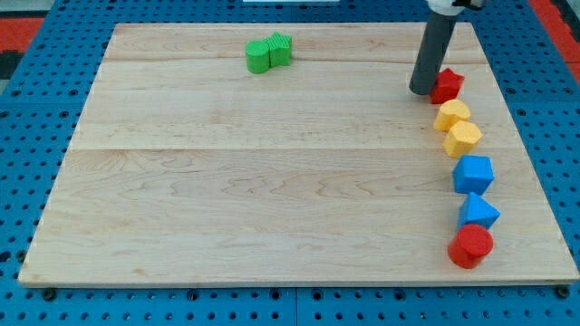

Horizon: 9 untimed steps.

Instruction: Move the green star to the top right side of the board

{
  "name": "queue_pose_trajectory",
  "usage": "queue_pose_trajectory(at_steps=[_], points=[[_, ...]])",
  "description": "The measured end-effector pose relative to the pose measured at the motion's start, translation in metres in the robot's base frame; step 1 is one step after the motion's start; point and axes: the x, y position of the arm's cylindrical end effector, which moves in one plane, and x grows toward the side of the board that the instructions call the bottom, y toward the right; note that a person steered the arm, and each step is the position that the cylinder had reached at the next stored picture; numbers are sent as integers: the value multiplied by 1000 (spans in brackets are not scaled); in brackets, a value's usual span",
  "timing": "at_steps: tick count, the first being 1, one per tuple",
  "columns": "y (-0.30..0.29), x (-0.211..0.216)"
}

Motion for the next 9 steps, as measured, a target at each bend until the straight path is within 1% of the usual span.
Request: queue_pose_trajectory(at_steps=[1,2,3,4,5,6,7,8,9], points=[[-28,-8],[6,-16],[-36,-16],[-154,-11],[-298,-26],[-323,-73],[-251,-85],[-143,-80],[-137,-80]])
